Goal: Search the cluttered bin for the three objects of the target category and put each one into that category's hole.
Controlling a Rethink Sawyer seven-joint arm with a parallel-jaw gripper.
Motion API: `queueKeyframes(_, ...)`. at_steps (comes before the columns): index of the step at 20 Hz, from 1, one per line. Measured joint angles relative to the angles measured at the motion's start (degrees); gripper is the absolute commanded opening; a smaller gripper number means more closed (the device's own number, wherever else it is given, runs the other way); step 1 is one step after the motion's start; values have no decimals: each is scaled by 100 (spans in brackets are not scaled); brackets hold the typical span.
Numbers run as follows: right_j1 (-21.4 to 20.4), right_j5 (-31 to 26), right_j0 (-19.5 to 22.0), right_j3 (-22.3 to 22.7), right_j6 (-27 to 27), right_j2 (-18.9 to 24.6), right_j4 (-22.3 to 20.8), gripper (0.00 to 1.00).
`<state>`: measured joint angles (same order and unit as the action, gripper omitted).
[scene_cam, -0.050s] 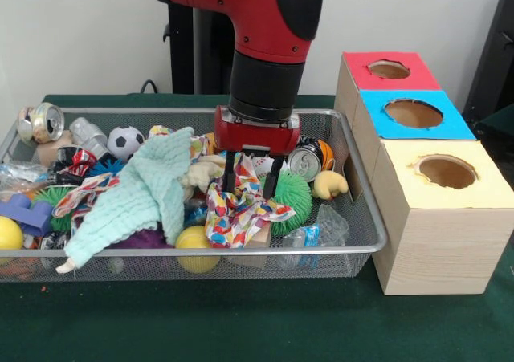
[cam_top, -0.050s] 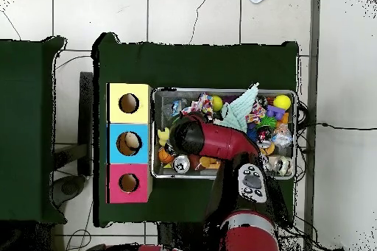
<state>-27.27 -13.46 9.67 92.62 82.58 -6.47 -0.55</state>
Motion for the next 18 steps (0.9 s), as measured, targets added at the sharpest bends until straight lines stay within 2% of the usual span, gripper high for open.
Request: queueKeyframes(18,-49,0,-127,81,0,-54,41,100)
